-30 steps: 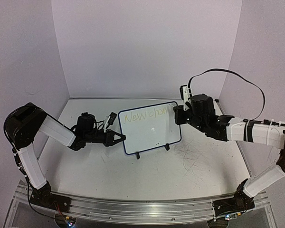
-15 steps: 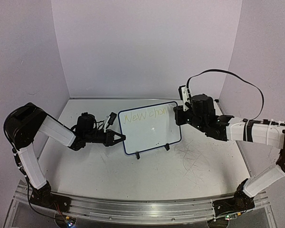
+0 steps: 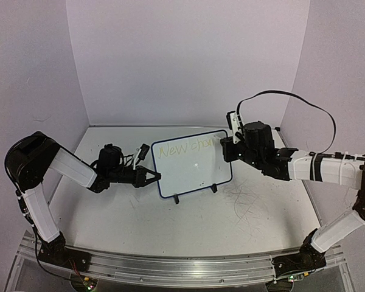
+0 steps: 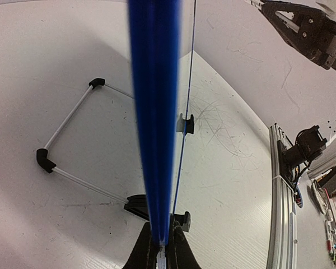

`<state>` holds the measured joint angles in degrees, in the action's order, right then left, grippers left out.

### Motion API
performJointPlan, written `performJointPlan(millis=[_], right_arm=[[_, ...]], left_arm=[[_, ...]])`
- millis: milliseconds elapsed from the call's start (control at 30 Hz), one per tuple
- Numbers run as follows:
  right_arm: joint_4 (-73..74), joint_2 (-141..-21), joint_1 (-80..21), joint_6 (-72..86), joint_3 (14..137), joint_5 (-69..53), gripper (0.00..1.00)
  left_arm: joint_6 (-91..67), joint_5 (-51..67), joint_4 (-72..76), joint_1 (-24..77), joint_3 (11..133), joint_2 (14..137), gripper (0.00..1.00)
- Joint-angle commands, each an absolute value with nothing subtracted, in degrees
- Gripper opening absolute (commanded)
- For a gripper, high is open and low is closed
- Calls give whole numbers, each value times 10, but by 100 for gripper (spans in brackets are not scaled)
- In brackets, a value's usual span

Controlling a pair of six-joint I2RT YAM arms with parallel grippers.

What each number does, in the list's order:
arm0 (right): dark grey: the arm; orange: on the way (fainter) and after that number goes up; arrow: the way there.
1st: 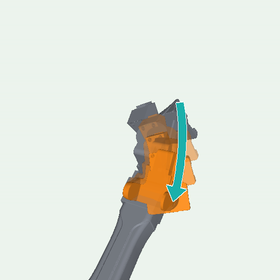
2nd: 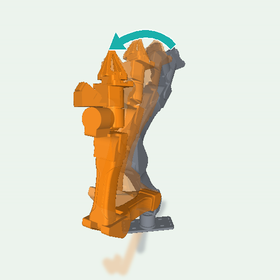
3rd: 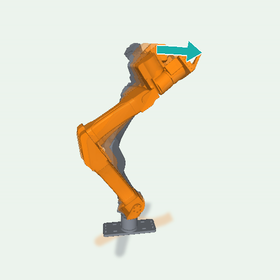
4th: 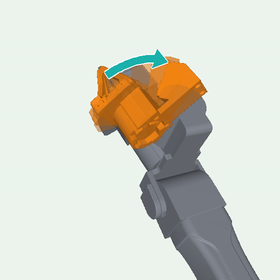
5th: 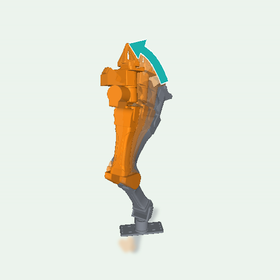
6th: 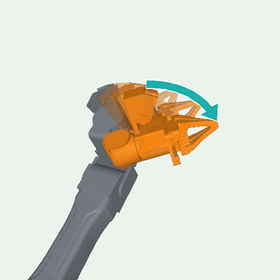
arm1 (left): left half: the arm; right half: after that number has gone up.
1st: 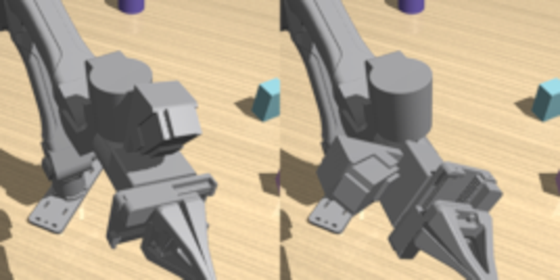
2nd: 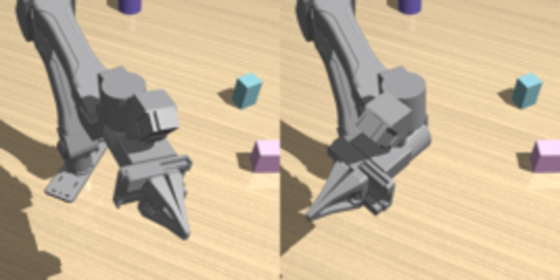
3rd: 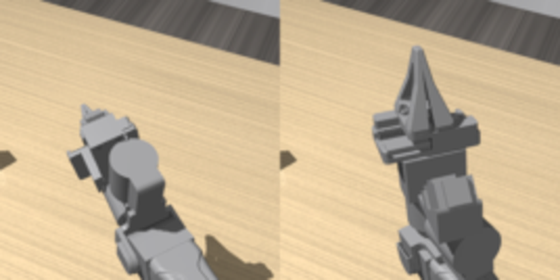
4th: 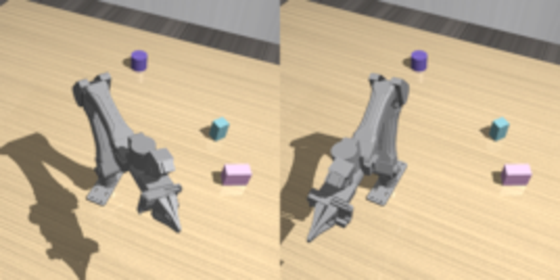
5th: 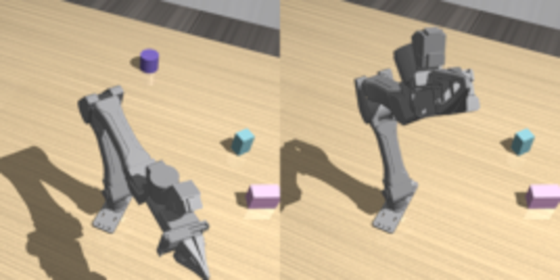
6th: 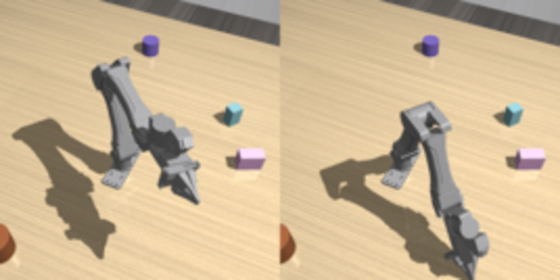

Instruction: Write a sentence on the whiteboard

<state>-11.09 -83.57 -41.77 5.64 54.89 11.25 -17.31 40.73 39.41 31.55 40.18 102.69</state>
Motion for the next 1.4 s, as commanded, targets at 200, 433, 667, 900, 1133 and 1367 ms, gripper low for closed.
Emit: performJointPlan(millis=[200, 433, 667, 900, 1133, 1367], right_arm=[[-140, -848, -405, 58, 550, 118, 0], [-142, -860, -405, 63, 554, 122, 0], [-142, -871, -399, 72, 558, 130, 0], [-142, -878, -397, 69, 561, 143, 0], [-143, -886, -397, 68, 567, 144, 0], [-145, -899, -396, 69, 576, 130, 0]], left_arm=[[-154, 374, 367, 314, 413, 1020, 0], [-155, 375, 367, 314, 414, 1020, 0], [-153, 375, 367, 314, 413, 1019, 0], [-153, 374, 367, 314, 410, 1016, 0], [-152, 374, 367, 314, 410, 1016, 0], [-152, 374, 367, 315, 408, 1015, 0]])
